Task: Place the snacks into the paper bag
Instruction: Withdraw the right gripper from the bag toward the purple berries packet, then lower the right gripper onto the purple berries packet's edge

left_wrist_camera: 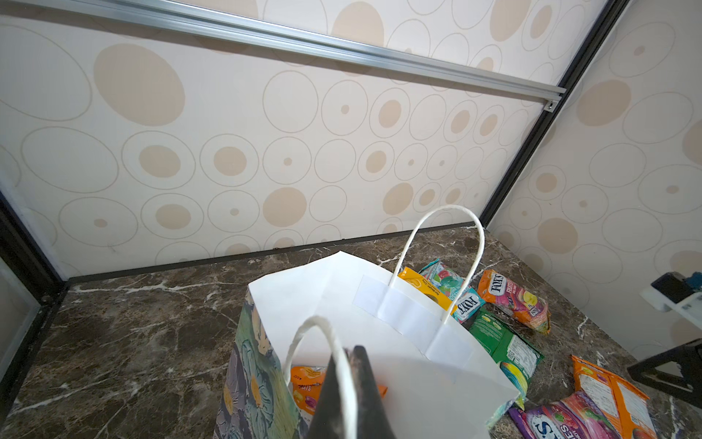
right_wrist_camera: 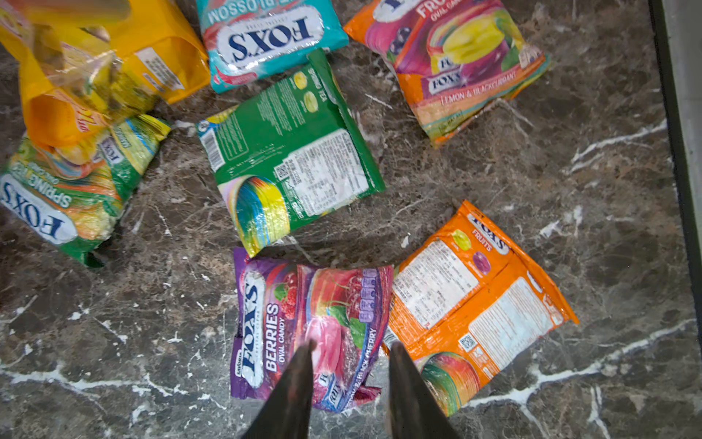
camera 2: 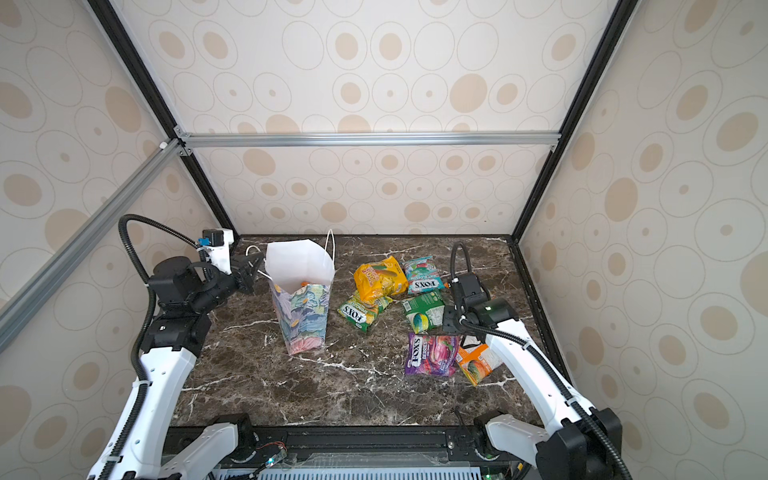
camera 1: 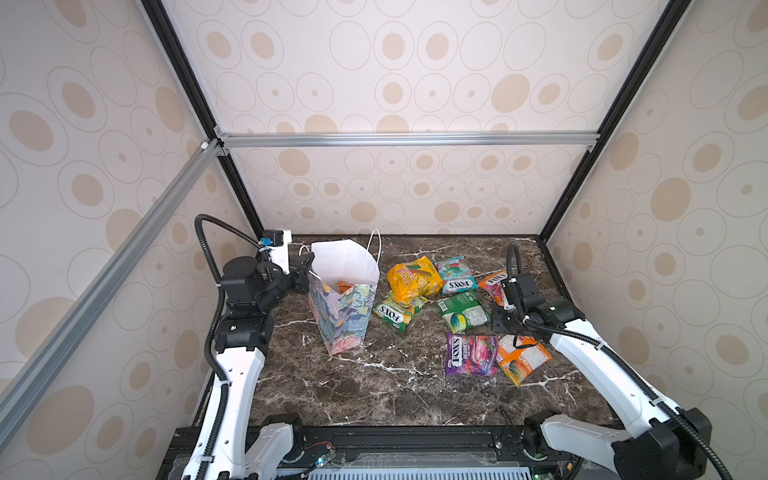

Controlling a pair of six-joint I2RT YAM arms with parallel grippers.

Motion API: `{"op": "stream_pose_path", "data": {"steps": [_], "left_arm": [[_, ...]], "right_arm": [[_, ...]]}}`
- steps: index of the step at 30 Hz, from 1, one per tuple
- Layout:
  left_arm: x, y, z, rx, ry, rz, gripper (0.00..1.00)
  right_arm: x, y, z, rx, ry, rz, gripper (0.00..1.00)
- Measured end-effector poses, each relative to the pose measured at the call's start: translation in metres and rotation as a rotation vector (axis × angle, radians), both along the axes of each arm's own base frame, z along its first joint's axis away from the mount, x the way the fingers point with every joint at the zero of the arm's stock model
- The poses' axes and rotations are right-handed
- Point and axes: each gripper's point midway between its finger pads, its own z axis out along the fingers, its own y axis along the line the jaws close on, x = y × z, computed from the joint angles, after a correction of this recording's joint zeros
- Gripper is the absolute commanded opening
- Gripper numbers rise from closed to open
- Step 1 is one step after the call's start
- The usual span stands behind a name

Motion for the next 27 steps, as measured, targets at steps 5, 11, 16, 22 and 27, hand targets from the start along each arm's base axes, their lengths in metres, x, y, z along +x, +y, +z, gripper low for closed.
{"op": "stream_pose_path", "data": {"steps": [5,11,16,22,27], "left_arm": [[0.000,-0.001,0.000,-0.001,0.001,-0.005,0.00],[0.000,0.000,0.000,0.000,0.001,-0.003,0.00],[0.000,0.000,0.000,0.000,0.001,-0.003,0.00],[0.000,0.000,-0.001,0.000,0.002,-0.001,0.00],[0.000,0.000,-0.001,0.000,0.003,0.000,0.00]], "right_arm": [[-0.011,-0.013,-0.019,0.041,-0.036,-0.079,0.47],[-0.012,-0.022,-0.036,0.080,-0.036,-0.138,0.51],[-0.008,-0.017,-0.049,0.123,-0.029,-0.136,0.52],[-0.001,-0.010,-0.058,0.162,-0.033,-0.127,0.54],[0.000,-0.009,-0.064,0.174,-0.033,-0.131,0.57]]}}
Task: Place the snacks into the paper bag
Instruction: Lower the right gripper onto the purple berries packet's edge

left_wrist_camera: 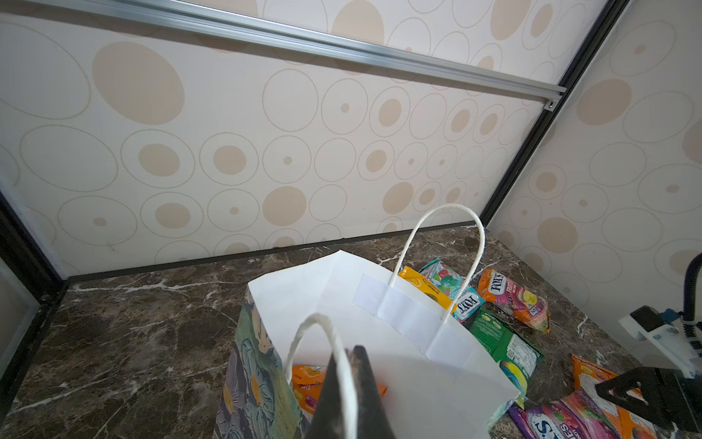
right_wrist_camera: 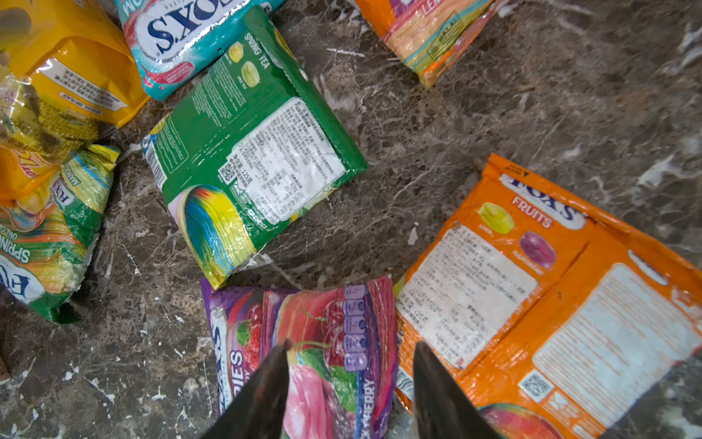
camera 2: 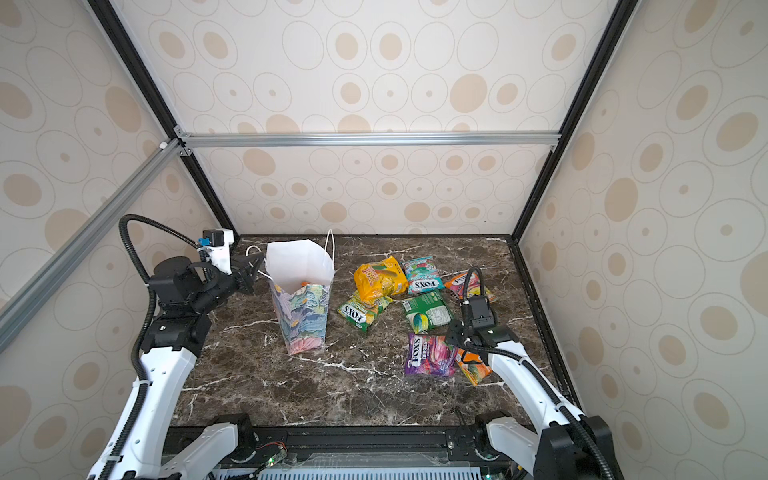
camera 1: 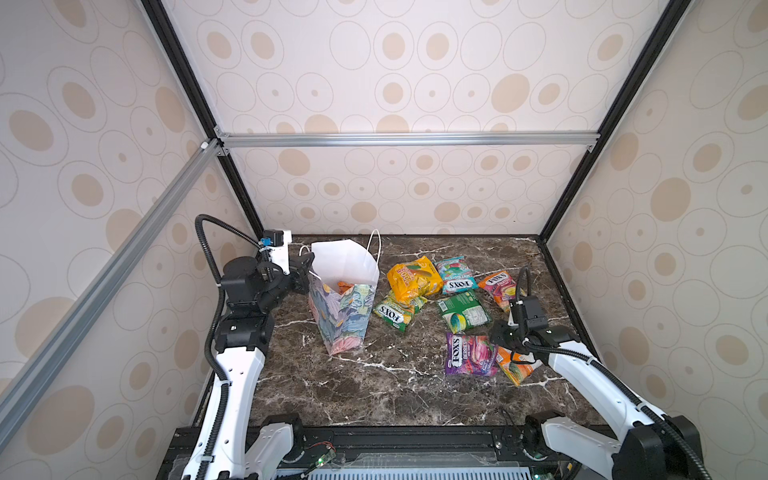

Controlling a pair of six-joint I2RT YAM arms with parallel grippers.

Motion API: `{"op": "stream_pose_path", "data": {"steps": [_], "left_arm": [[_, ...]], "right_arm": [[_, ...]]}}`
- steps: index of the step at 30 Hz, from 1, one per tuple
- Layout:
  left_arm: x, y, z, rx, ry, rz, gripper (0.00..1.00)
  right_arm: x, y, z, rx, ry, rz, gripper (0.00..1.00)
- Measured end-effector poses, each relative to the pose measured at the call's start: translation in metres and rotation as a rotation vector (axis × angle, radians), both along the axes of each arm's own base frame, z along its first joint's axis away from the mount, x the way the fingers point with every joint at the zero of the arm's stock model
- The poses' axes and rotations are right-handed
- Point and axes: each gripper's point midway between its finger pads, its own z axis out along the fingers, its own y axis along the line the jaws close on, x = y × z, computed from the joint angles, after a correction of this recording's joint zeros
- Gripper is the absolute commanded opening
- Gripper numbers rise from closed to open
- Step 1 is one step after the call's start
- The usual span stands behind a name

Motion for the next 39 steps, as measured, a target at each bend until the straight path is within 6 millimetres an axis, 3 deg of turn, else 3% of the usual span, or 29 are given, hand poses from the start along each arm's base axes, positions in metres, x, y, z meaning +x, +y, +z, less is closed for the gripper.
{"op": "stream_pose_path", "data": {"steps": [23,39], "left_arm": [[0.001,0.001,-0.001,0.000,0.003,0.004,0.00],[0.001,0.001,-0.001,0.001,0.003,0.004,0.00]], "right_arm": [[0.008,0.002,-0.037,-0.015,0.091,0.013,0.57],[0.014,0.003,-0.043,-0.009,0.082,0.015,0.56]]}}
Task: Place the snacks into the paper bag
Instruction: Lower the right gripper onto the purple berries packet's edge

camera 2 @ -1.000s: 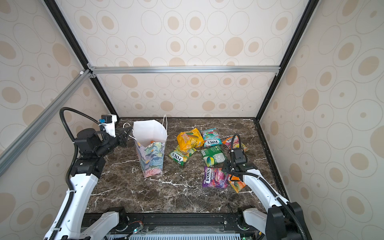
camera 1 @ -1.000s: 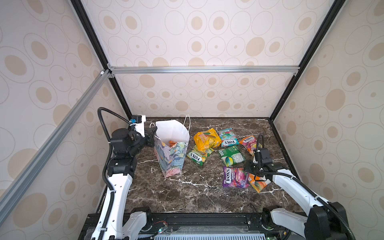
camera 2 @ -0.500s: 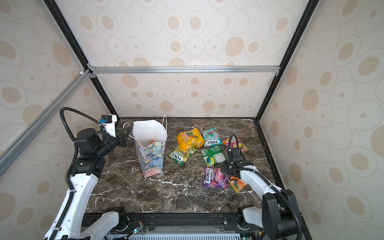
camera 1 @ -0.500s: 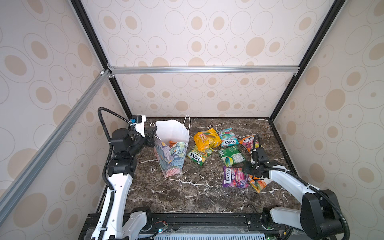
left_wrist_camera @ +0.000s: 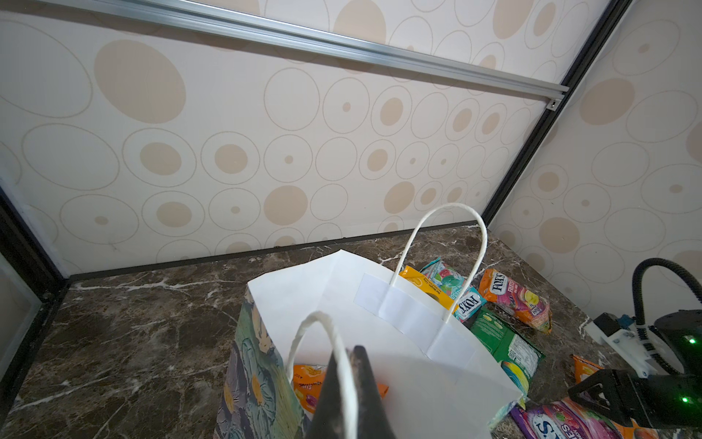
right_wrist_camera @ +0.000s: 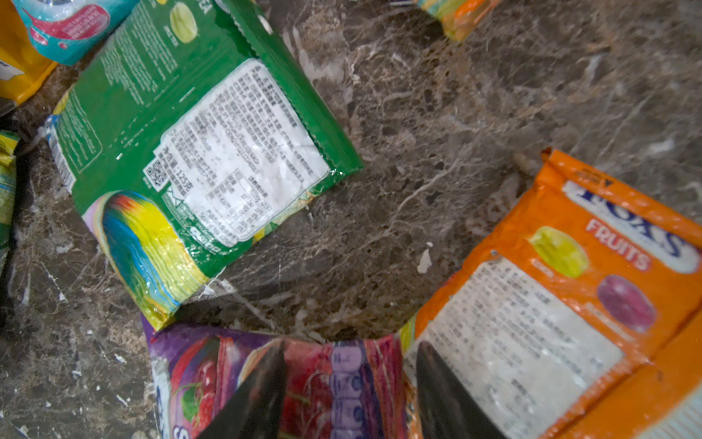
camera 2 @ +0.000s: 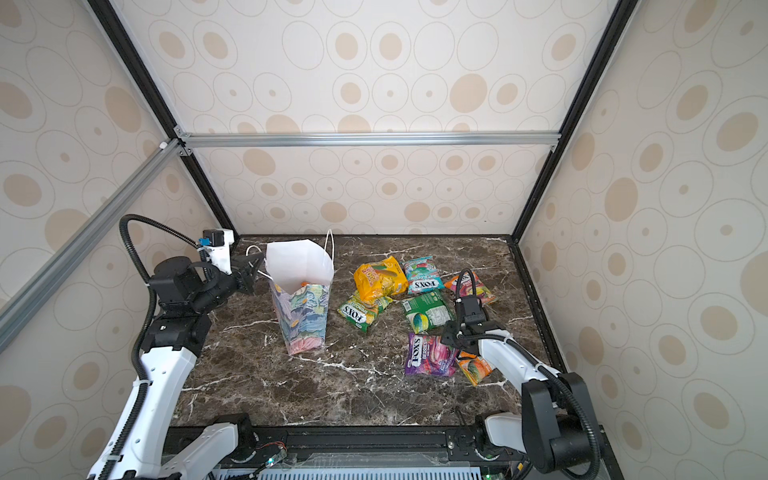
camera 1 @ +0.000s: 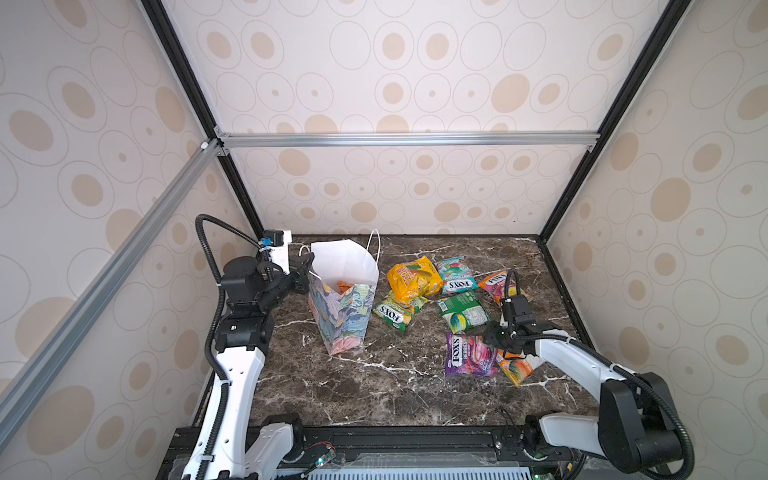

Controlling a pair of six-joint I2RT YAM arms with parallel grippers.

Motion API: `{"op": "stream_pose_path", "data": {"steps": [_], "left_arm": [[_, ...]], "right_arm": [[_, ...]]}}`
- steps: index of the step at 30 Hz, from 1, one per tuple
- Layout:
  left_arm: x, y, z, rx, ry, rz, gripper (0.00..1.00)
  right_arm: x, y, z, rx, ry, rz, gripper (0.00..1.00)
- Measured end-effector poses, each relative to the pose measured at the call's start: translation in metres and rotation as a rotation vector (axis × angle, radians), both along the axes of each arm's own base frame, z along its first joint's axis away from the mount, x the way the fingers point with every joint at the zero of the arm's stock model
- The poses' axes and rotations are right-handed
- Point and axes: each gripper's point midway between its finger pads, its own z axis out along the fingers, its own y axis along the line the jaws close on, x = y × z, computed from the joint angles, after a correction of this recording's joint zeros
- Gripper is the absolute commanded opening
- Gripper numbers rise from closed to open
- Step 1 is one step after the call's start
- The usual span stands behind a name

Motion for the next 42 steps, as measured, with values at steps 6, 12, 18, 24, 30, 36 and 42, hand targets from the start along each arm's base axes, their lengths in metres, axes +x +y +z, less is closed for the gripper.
{"op": "stream_pose_path", "data": {"steps": [6,12,18,24,30,36,42], "left_arm": [[-0.0002,0.0000,0.0002,0.000,-0.001,0.000,0.00],[-0.0002,0.0000,0.0002,0.000,-0.001,0.000,0.00],[-0.0002,0.0000,0.0002,0.000,-0.001,0.000,0.00],[-0.0001,0.0002,0.0002,0.001,-0.001,0.001,0.00],[0.0000,0.0006,0.0003,0.001,-0.001,0.004,0.00],[0.0000,0.0007,0.0003,0.001,-0.001,0.004,0.00],[0.0000,0.0007,0.0003,0.001,-0.001,0.004,0.00]], "right_arm": [[-0.0014,0.0008,-0.0046,0.008,-0.003,-0.001,0.49],[-0.0015,0.0015,-0.0058,0.015,-0.006,-0.002,0.37],[-0.0014,0.0014,-0.0059,0.014,-0.006,-0.001,0.28],[-0.0014,0.0011,-0.0059,0.011,-0.007,0.001,0.19],[-0.0015,0.0012,-0.0055,0.009,-0.008,0.007,0.14],[-0.0008,0.0018,-0.0025,0.009,-0.019,0.016,0.04],[0.0001,0.0021,0.0011,0.012,-0.033,0.018,0.00]]}}
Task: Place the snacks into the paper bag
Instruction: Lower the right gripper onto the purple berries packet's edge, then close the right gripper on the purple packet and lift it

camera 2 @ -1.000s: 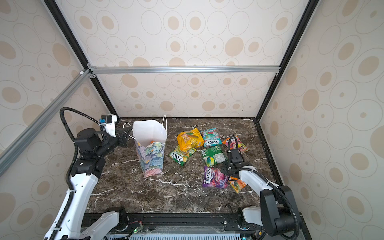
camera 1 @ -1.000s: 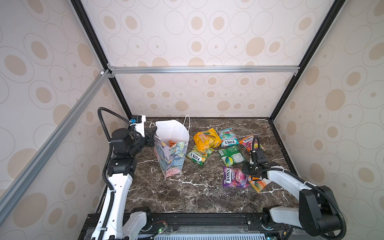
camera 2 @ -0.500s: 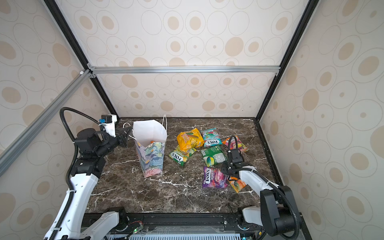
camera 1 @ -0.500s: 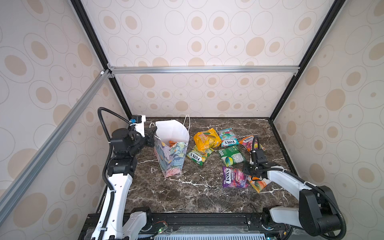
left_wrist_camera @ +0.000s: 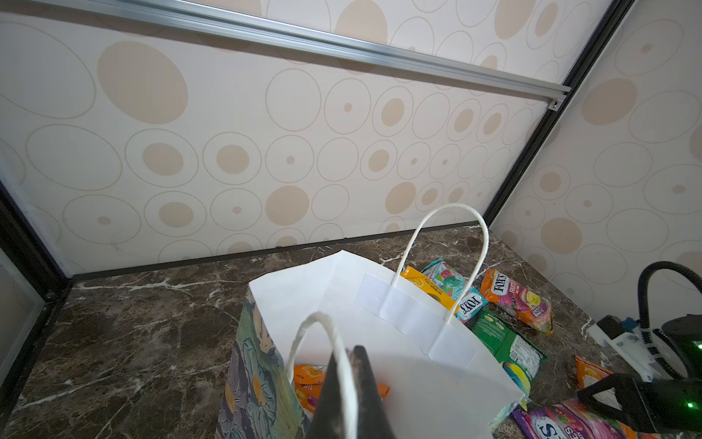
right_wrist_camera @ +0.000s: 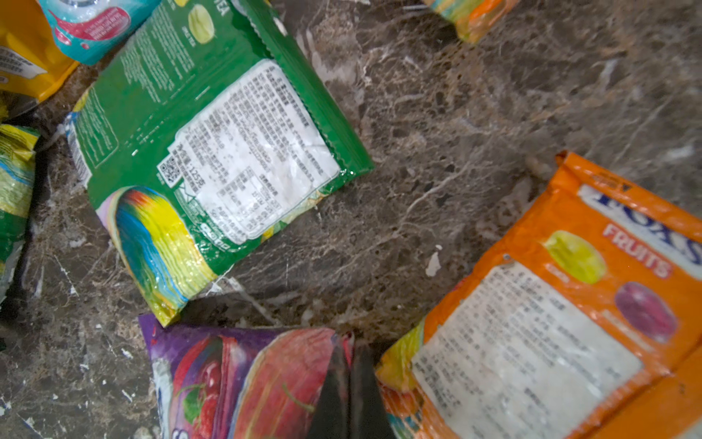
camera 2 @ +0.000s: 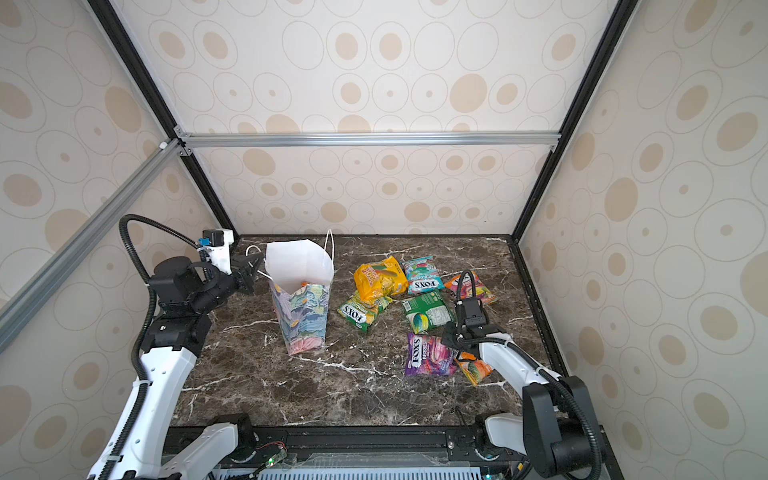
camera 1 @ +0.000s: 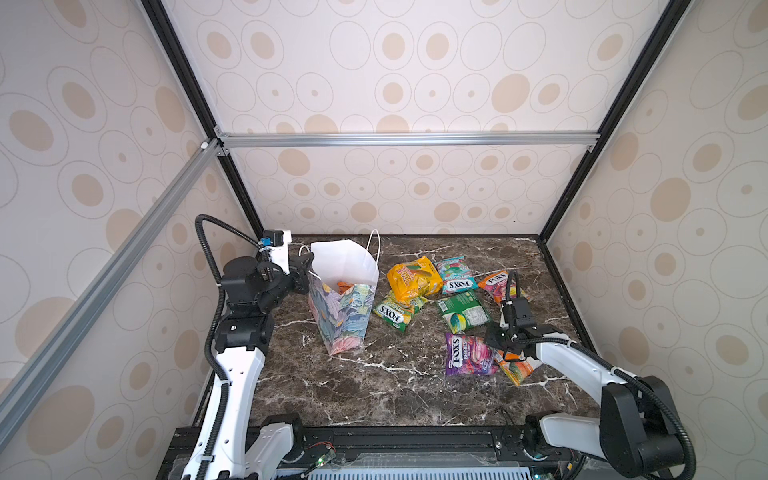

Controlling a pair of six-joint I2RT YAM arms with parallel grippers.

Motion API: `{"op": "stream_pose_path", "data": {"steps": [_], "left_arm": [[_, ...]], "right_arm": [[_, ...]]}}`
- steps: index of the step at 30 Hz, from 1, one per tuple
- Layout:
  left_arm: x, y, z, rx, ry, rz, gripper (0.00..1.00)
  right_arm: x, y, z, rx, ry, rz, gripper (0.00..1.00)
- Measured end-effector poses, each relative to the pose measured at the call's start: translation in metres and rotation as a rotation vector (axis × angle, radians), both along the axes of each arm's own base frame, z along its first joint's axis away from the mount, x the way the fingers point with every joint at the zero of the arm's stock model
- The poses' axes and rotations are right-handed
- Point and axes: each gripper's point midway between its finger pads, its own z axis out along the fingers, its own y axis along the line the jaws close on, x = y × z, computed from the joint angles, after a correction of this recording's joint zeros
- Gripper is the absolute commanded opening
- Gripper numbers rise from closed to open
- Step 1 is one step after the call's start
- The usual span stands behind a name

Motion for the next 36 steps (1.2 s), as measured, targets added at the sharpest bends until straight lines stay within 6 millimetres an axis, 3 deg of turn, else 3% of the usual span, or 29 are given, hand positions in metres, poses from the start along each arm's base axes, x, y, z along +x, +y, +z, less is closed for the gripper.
{"op": "stream_pose_path", "data": {"steps": [12,36], "left_arm": [[0.000,0.000,0.000,0.000,0.000,0.000,0.00],[-0.002,0.000,0.002,0.001,-0.006,0.000,0.00]], "right_arm": [[0.002,0.003,0.013,0.022,-0.046,0.008,0.00],[0.012,0.036,0.083,0.157,-0.309,0.192,0.00]]}}
